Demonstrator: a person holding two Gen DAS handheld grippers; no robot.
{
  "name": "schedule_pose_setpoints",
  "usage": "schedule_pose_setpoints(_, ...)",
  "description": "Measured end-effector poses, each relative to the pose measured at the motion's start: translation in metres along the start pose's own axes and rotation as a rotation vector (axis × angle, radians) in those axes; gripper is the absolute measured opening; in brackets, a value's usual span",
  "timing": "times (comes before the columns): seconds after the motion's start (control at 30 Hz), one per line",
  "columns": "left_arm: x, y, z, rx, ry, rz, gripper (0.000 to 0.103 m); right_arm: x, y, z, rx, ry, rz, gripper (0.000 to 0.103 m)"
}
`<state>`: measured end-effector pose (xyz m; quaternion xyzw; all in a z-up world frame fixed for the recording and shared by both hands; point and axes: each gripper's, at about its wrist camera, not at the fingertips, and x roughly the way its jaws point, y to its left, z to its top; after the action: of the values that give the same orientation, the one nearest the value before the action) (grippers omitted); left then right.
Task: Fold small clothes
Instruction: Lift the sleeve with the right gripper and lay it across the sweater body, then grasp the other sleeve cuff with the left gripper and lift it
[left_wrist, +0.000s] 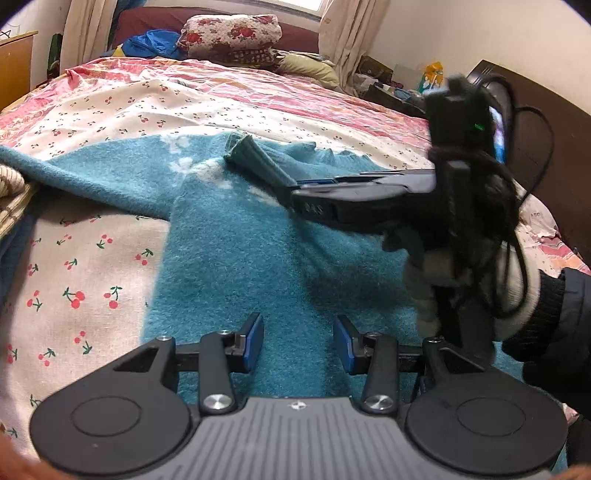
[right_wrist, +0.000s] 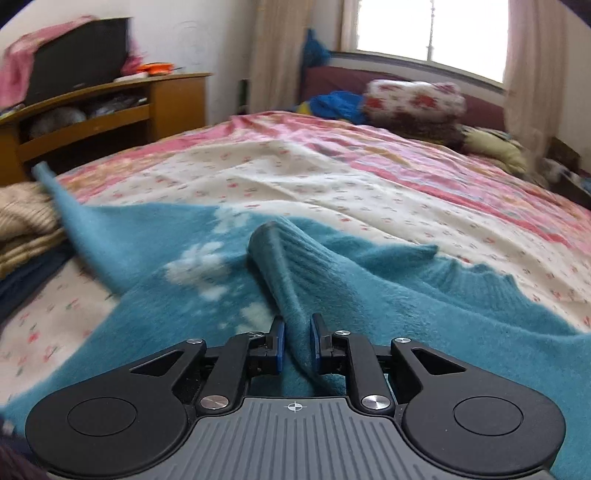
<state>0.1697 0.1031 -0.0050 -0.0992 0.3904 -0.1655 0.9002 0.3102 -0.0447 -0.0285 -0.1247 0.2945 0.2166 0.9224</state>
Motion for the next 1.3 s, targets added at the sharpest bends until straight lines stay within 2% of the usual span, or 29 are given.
schedule_pose_setpoints(0.13, -0.004, -0.001, -0.001, -0.003, -0.006, 0.001, 0.048, -0.013, 0.004, -0.004, -0.079, -0.003, 0.071, 0.02)
schedule_pose_setpoints(0.3, -0.012, 0.001, 0.001, -0.013, -0.036, 0.02, 0.048, -0.033, -0.011, -0.001, 0.032, -0.031, 0.125, 0.019)
schedule_pose_setpoints(0.4, -0.016, 0.007, 0.003, -0.028, -0.055, 0.039, 0.048, -0.042, -0.031, -0.002, 0.114, -0.052, 0.043, 0.019)
schedule_pose_setpoints(0.5, -0.016, 0.011, 0.004, -0.037, -0.066, 0.068, 0.048, -0.047, -0.062, -0.011, 0.202, -0.048, -0.096, 0.019)
schedule_pose_setpoints(0.6, -0.017, 0.016, 0.007, -0.049, -0.079, 0.104, 0.048, -0.04, -0.094, -0.029, 0.308, 0.051, -0.265, 0.025)
schedule_pose_setpoints(0.63, -0.018, 0.019, 0.009, -0.057, -0.085, 0.121, 0.048, -0.038, -0.1, -0.035, 0.316, 0.07, -0.274, 0.023)
schedule_pose_setpoints(0.73, -0.022, 0.03, 0.017, -0.1, -0.114, 0.177, 0.048, -0.049, -0.098, -0.037, 0.308, 0.038, -0.26, 0.025)
schedule_pose_setpoints(0.87, -0.03, 0.054, 0.033, -0.207, -0.155, 0.261, 0.048, -0.062, -0.085, -0.036, 0.3, -0.012, -0.204, 0.025)
schedule_pose_setpoints(1.0, -0.061, 0.081, 0.06, -0.271, -0.251, 0.34, 0.048, -0.07, -0.076, -0.033, 0.303, -0.042, -0.144, 0.025)
schedule_pose_setpoints(1.13, -0.09, 0.116, 0.087, -0.355, -0.318, 0.414, 0.055, -0.075, -0.069, -0.032, 0.315, -0.059, -0.093, 0.025)
schedule_pose_setpoints(1.3, -0.091, 0.172, 0.107, -0.493, -0.321, 0.542, 0.055, -0.074, -0.061, -0.028, 0.322, -0.064, -0.049, 0.025)
